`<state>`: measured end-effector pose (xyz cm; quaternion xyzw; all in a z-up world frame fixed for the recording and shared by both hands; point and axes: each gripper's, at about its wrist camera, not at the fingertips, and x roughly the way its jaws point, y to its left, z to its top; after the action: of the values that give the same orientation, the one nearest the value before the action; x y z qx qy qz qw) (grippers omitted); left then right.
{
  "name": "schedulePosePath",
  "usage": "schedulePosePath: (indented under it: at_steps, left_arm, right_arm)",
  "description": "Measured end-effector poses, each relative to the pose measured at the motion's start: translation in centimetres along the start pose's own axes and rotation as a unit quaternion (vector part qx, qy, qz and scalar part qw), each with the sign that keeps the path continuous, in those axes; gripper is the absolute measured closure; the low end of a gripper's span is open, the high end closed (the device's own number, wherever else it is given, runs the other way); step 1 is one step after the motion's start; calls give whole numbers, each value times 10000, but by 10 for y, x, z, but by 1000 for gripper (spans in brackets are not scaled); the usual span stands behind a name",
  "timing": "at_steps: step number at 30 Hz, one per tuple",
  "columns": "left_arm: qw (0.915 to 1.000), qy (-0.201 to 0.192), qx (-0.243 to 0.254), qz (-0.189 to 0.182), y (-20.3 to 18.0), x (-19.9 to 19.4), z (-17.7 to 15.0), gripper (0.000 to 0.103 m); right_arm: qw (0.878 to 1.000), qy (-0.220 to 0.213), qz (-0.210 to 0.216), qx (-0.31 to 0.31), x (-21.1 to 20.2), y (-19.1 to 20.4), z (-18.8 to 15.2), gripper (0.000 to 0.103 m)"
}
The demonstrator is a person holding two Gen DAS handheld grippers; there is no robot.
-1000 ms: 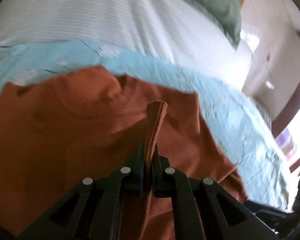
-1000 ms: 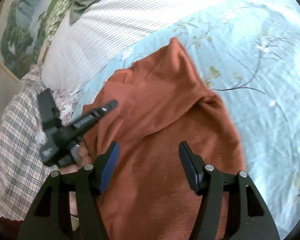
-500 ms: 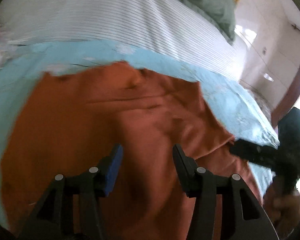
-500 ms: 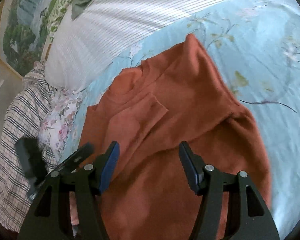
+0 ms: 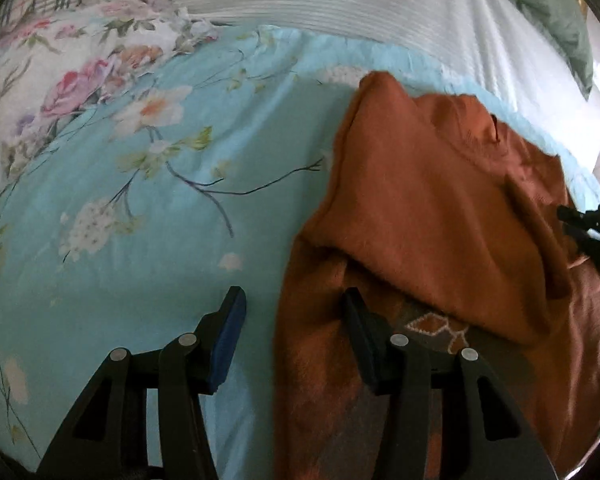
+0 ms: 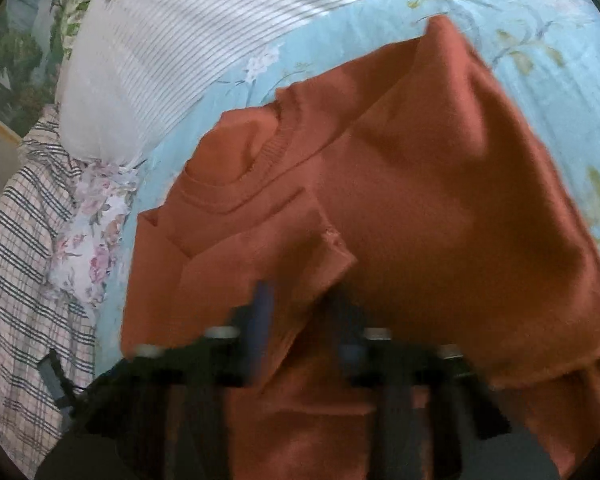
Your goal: Fold small clothes
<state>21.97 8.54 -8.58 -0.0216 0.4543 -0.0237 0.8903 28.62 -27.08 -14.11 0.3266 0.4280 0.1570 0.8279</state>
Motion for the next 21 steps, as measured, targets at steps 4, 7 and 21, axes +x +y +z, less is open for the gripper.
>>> schedulePosePath:
  at_steps: [4, 7, 21]
  left_arm:
    - [9998, -67, 36, 159, -13, 13, 15, 56]
    - [9983, -163, -351, 429, -10, 17, 26, 63]
    - [9875, -462, -1428, 487, 3, 8, 17, 62]
  right_arm:
    - [9989, -365, 219, -206, -18, 21, 13, 96]
    - [9931, -1022, 421, -390, -64, 35, 21, 96]
    - [9972, -475, -535, 213, -86, -57, -45, 94]
